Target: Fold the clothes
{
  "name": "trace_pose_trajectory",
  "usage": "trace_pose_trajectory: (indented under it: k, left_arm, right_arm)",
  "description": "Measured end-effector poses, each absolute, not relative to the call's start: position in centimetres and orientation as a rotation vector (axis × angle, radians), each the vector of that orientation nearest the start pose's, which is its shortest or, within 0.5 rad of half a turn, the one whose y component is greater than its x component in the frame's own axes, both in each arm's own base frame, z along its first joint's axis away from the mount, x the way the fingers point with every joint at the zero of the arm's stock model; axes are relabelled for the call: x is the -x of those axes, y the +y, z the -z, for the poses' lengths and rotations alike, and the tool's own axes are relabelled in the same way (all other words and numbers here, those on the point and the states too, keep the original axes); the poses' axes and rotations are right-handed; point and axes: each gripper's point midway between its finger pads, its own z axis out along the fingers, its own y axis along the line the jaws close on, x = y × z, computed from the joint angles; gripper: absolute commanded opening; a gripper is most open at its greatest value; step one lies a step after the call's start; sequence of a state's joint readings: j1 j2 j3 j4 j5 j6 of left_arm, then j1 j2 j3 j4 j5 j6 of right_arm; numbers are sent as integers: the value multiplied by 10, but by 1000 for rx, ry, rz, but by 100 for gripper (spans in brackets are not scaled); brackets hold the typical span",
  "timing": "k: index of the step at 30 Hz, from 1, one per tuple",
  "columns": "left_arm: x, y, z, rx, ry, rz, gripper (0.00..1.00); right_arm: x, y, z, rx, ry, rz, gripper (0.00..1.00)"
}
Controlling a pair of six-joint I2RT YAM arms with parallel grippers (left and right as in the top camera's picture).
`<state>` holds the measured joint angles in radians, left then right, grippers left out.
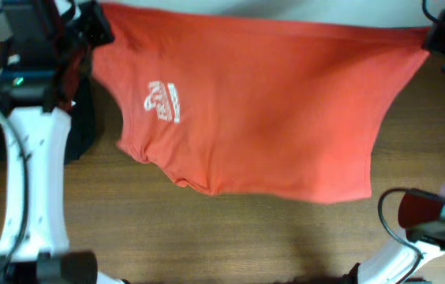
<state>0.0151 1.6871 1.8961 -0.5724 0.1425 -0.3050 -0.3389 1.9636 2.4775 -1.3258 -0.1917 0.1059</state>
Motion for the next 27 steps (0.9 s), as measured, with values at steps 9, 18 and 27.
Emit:
trace_pose_trajectory:
  k: [9, 18, 27]
  left_arm:
    - [-565, -19, -442, 143, 1640, 349, 0]
    - [-508, -19, -478, 158, 1794, 348, 1]
    - [-434, -32, -267, 337, 2698, 336, 0]
  right_arm:
    - [-504, -130, -411, -351, 2035, -164, 4]
    - [-447, -140, -401, -482, 2172, -54, 4]
    - [-387, -145, -279, -691, 2661, 13, 4]
